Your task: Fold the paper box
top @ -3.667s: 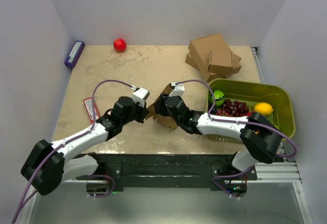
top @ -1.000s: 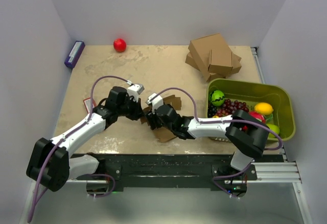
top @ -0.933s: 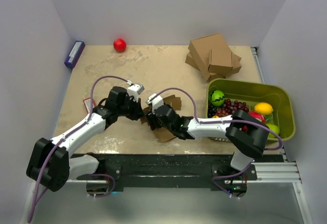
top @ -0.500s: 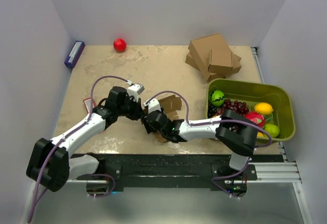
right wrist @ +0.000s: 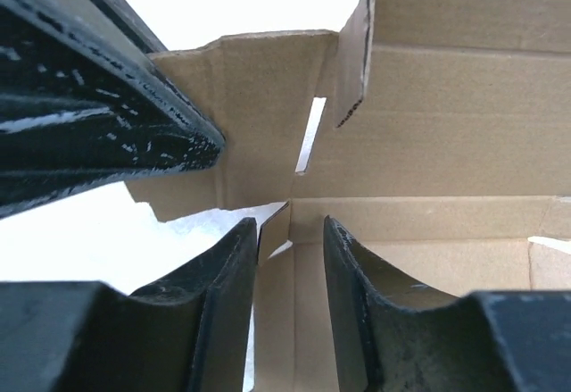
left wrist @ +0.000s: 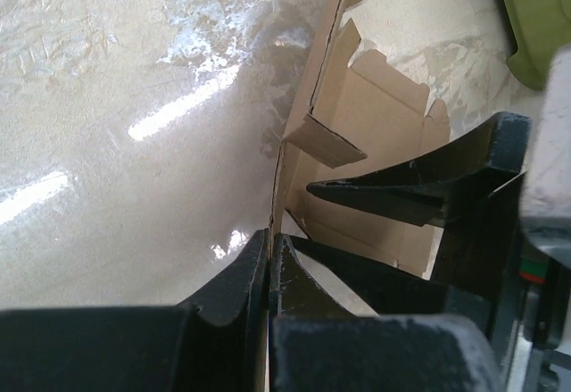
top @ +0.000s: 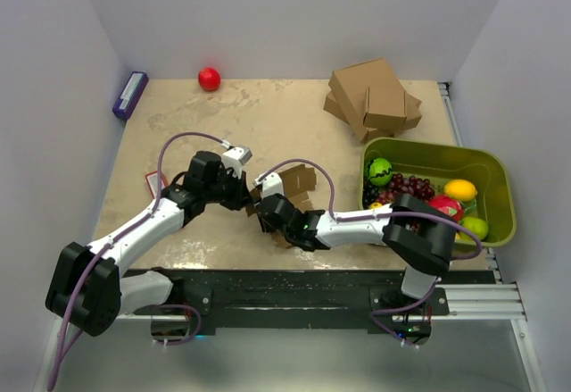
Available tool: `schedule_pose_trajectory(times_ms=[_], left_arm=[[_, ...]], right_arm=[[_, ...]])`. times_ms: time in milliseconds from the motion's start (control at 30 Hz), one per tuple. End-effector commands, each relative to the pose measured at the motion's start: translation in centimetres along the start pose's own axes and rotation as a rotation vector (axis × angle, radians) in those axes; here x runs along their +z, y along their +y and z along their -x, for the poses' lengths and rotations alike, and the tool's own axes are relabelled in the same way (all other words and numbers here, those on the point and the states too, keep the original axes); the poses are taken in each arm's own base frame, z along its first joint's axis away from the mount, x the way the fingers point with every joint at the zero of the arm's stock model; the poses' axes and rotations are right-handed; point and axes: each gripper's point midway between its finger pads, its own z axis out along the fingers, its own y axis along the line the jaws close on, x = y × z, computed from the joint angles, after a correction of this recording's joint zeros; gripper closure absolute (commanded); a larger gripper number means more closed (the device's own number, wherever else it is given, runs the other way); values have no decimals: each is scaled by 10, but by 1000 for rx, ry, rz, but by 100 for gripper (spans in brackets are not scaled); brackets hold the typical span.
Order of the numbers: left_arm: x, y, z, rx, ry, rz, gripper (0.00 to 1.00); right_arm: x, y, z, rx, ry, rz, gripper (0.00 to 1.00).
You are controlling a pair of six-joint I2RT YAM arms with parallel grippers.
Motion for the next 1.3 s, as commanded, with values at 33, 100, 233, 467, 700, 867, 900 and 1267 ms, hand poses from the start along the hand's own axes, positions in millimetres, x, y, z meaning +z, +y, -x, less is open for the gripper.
schedule_pose_trajectory(times_ms=[33, 100, 233, 467, 700, 867, 900, 1267], left_arm=[[-6, -3, 7, 25, -20, -12, 100], [-6, -3, 7, 27, -19, -15, 100], [-5, -3, 6, 25, -14, -16, 100], [-4, -3, 4, 24, -6, -18, 100], [-2, -4, 1, 26, 5, -33, 100], [-2, -8, 0, 31, 7, -54, 100], [-2, -8, 1, 33, 4, -59, 100], [-1, -5, 1, 38, 11, -38, 100]], right_arm=[[-8, 0, 17, 64, -47, 44, 62], [-8, -5, 19, 92, -55, 49, 63], [-6, -14, 15, 129, -44, 90, 64], [-1, -33, 7, 185, -26, 121, 65], [10, -52, -12, 183, 7, 70, 64], [13, -59, -18, 169, 22, 29, 62], [13, -59, -17, 169, 20, 27, 62], [2, -59, 3, 189, -2, 20, 55]])
